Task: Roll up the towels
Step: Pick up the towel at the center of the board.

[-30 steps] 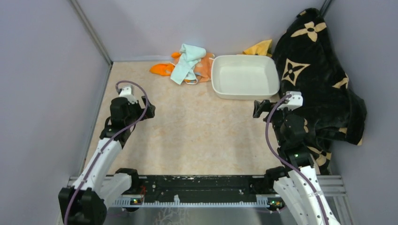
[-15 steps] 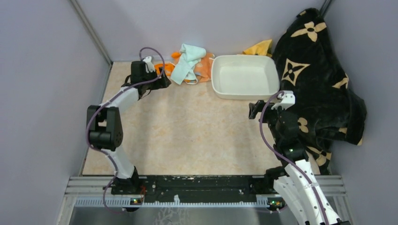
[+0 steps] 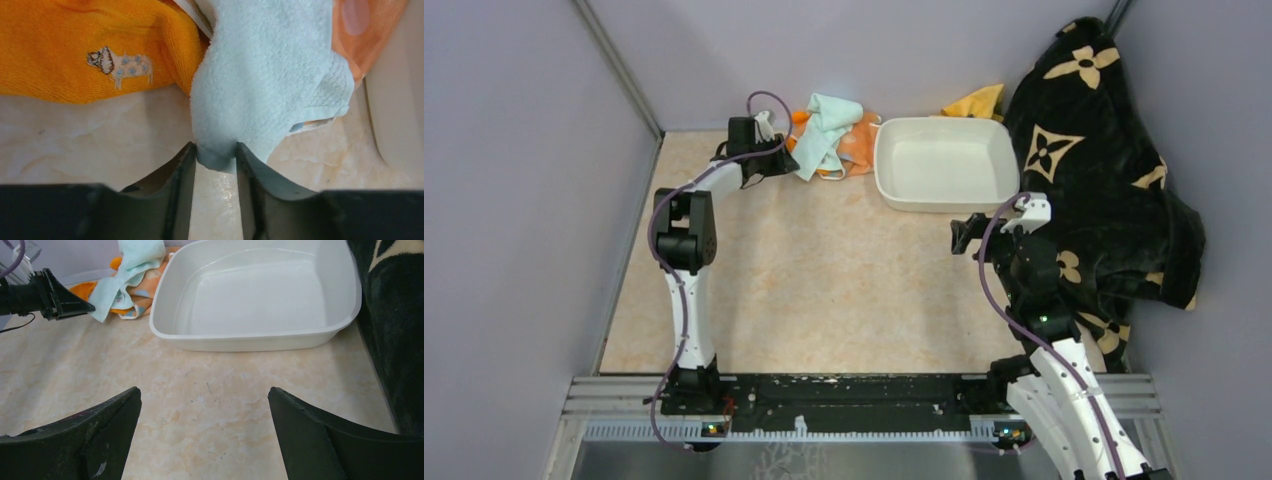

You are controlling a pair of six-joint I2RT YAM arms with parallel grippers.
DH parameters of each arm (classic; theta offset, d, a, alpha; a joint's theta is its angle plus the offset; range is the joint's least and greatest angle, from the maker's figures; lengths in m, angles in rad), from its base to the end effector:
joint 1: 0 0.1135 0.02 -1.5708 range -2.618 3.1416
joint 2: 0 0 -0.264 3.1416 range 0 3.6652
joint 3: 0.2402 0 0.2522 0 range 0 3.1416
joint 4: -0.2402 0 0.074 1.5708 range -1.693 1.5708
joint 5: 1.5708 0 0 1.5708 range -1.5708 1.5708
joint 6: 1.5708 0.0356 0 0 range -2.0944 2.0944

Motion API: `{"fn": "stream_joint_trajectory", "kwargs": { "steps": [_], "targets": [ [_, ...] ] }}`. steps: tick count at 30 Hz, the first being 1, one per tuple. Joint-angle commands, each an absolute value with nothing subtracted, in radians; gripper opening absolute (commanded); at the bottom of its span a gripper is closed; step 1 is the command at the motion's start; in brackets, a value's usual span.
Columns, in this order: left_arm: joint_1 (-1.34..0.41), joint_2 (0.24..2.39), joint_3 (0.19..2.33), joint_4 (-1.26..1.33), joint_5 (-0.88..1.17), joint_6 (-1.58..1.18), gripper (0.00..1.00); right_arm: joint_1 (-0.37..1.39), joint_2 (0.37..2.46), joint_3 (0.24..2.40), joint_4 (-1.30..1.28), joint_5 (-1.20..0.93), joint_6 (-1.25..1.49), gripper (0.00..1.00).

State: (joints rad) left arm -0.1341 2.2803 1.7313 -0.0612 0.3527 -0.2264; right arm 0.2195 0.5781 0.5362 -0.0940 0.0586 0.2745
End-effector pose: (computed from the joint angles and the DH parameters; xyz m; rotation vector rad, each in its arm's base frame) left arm 0.5140 -0.0818 0.1756 0.1020 2.1959 -0.5882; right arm 0.1514 0.0316 0.2926 0.0911 1.7142 0.3173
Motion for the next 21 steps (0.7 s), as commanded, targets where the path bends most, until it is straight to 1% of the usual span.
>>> {"fn": "stream_joint_trajectory", "kwargs": {
  "steps": [1, 3, 5, 8, 16, 21],
  "targets": [
    [-0.138, 2.262, 1.780, -0.090, 0.461, -0.208, 0.33, 0.215, 0.572, 0.555, -0.062, 0.069, 0.291, 0.98],
    [-0.138, 2.206, 1.769, -0.113, 0.480, -0.186, 0.20, 0.216, 0.572, 0.564, -0.073, 0.066, 0.290, 0.98],
    [-0.138, 2.109, 1.741, -0.127, 0.488, -0.164, 0.10, 0.216, 0.572, 0.568, -0.080, 0.068, 0.290, 0.97],
    [-0.138, 1.979, 1.726, -0.172, 0.489, -0.131, 0.02, 0.216, 0.576, 0.562, -0.065, 0.072, 0.290, 0.98],
    [-0.139, 1.607, 1.739, -0.371, 0.379, 0.009, 0.00, 0.216, 0.642, 0.578, 0.009, 0.000, 0.286, 0.97],
    [-0.141, 1.409, 1.719, -0.464, 0.338, 0.046, 0.00, 0.215, 0.689, 0.581, 0.076, -0.097, 0.293, 0.97]
  ]
}}
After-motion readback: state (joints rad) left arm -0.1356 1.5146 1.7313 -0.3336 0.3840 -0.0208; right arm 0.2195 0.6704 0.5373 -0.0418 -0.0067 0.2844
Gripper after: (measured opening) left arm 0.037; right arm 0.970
